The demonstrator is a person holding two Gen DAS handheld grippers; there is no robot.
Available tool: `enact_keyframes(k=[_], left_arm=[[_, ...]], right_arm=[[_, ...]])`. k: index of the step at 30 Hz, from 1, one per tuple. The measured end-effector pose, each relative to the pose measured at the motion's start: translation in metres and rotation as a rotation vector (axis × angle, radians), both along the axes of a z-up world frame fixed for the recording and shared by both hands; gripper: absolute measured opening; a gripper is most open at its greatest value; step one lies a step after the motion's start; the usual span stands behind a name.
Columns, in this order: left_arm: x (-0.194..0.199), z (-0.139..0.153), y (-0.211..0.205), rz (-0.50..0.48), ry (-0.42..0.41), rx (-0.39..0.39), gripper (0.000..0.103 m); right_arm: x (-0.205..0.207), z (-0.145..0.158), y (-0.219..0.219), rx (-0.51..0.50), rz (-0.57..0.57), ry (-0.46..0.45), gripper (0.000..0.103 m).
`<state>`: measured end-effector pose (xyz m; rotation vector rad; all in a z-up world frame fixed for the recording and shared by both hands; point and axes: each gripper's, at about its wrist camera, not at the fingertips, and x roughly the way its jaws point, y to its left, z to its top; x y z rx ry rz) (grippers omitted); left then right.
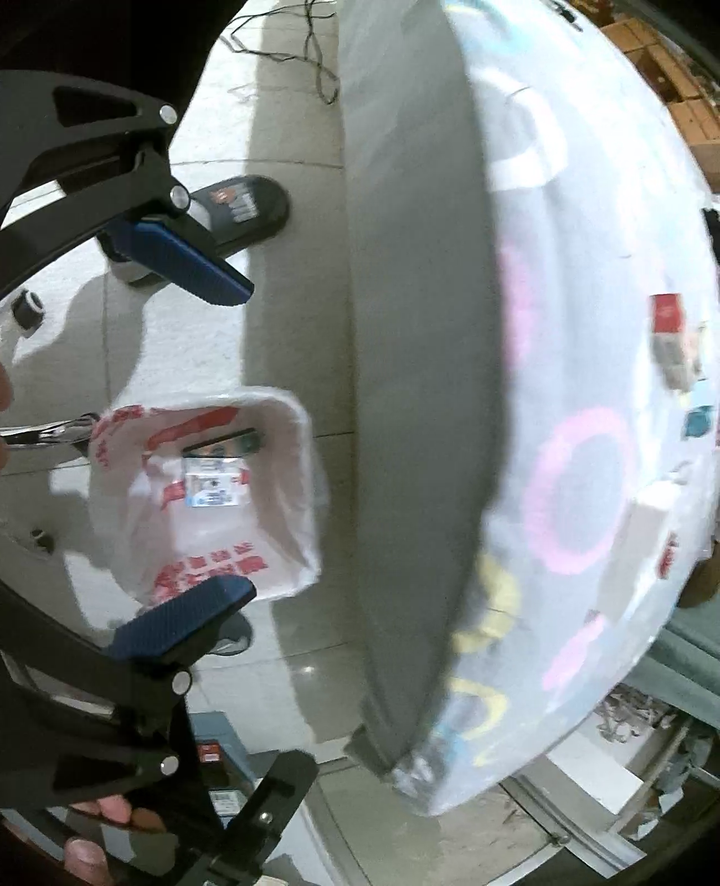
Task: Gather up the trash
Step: 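Move both tools back over the bed toward the remaining items, then grasp the white-and-red ointment box with the left tool while the right tool grasps the white tray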
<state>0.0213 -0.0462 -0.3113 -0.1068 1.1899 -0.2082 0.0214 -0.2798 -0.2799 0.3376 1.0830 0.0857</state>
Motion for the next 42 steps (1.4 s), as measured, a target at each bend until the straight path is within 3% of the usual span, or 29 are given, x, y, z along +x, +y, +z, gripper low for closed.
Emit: enact_keyframes(k=[10, 21, 30, 42], left_arm=[[0.040, 0.068, 0.021, -0.003, -0.132, 0.041, 0.095], [0.120, 0.114, 0.047, -0.014, -0.176, 0.043, 0.095], [0.191, 0.116, 0.048, -0.102, -0.162, 0.096, 0.095], [0.259, 0.076, 0.046, -0.146, -0.043, 0.103, 0.095]], right_arm=[[0.034, 0.065, 0.013, -0.045, 0.042, -0.082, 0.097], [0.119, 0.135, 0.028, -0.127, 0.079, -0.165, 0.097], [0.186, 0.138, 0.051, -0.185, 0.118, -0.105, 0.097], [0.251, 0.096, 0.076, -0.226, 0.138, 0.028, 0.096]])
